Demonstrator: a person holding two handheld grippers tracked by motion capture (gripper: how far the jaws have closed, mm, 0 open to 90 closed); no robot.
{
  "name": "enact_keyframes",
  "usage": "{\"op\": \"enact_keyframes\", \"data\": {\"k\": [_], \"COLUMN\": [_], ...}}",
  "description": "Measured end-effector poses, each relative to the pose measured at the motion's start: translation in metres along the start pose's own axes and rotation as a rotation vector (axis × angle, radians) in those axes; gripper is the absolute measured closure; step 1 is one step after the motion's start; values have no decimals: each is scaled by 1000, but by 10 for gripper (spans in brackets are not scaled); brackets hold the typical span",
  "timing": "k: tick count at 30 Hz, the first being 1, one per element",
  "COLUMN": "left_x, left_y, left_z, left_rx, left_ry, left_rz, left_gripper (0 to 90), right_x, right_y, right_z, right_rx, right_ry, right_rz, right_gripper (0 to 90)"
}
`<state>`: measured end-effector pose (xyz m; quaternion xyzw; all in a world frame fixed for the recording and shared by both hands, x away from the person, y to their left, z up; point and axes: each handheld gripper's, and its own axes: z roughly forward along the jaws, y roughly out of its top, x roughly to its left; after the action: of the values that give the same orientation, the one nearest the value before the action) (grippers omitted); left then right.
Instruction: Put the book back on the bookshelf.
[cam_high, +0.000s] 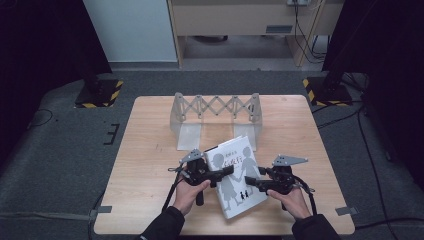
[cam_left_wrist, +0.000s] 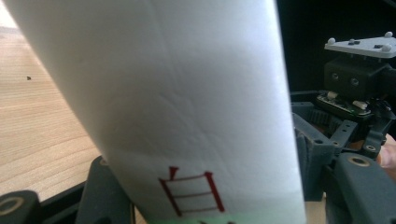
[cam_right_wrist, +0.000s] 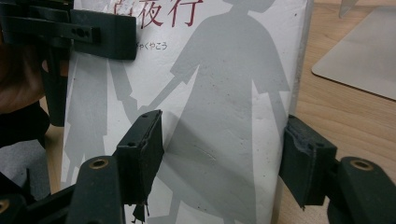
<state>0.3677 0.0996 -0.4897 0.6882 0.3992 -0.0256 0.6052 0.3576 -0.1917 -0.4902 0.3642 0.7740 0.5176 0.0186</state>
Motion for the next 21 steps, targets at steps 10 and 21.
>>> {"op": "enact_keyframes", "data": {"k": [10,21], "left_x": [7,6], "left_y": [-6,-5], "left_z": [6,8], "left_rx": [7,-13], "left_ry": [-14,-25], "left_rz": [-26,-32], "left_gripper": [356,384], "right_x": [-2,-5], "right_y": [-1,-1], "right_z": [0,-1], "right_rx": [7,-10], "right_ry": [-13,-11], "right_rz": [6,7], "right_gripper": [368,369]}}
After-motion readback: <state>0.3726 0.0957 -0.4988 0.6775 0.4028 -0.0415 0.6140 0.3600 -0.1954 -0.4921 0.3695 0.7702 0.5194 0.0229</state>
